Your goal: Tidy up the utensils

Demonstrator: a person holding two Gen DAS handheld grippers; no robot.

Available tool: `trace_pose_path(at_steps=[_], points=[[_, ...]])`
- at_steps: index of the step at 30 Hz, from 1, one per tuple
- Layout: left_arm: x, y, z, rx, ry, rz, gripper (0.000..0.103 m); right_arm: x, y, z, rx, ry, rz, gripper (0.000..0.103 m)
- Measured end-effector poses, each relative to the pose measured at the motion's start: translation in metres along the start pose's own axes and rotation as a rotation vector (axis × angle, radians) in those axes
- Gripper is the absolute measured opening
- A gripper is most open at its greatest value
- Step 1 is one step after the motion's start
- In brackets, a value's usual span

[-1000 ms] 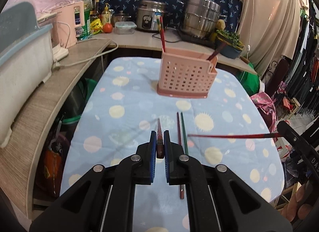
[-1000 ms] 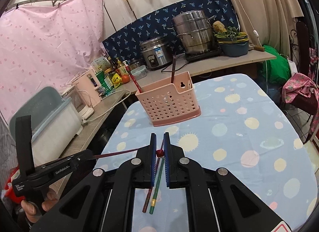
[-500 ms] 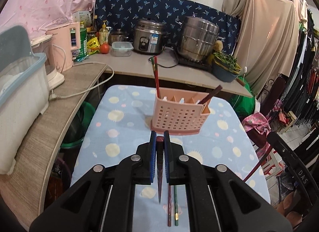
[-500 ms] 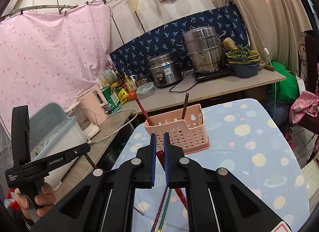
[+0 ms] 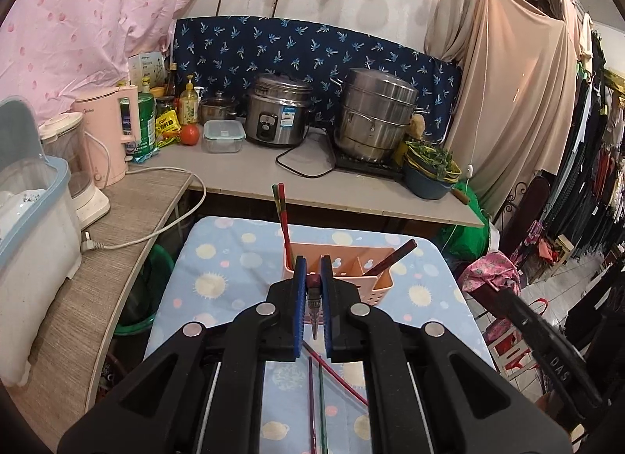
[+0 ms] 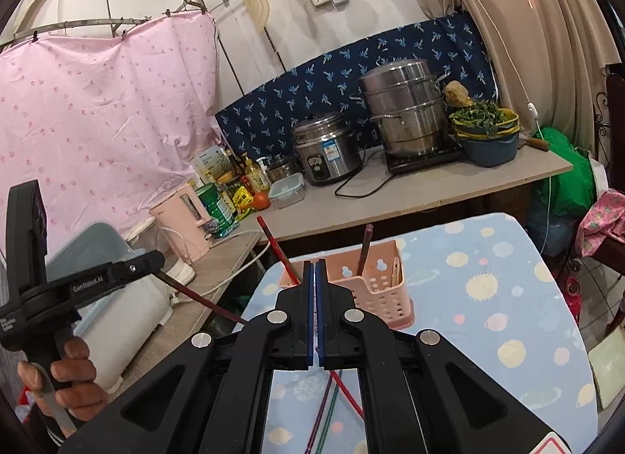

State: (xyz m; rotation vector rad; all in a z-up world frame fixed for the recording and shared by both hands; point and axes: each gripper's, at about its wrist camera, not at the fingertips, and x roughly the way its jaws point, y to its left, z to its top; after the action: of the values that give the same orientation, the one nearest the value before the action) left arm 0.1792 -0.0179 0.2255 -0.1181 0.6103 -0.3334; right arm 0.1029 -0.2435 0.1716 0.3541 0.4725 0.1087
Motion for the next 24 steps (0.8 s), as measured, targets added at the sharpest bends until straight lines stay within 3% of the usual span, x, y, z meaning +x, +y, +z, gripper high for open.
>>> trace_pose_path(at_steps=[3, 10, 18, 24], points=[[0.001, 0.009, -0.007, -0.017, 0.014, 0.017, 0.007, 0.01, -0.003, -0.019, -0.007, 0.064, -0.015, 0.008], [-0.002, 0.049, -0.033, -0.055, 0.052, 0.099, 0.007, 0.048, -0.009, -0.058, 0.016, 0.202, -0.017, 0.026], [0.007, 0.09, -0.057, -0.112, 0.112, 0.165, 0.007, 0.108, 0.008, -0.087, -0.022, 0.324, 0.018, 0.026], [0.012, 0.109, -0.055, -0.142, 0.116, 0.192, 0.007, 0.162, 0.021, -0.102, -0.063, 0.403, 0.033, 0.026]])
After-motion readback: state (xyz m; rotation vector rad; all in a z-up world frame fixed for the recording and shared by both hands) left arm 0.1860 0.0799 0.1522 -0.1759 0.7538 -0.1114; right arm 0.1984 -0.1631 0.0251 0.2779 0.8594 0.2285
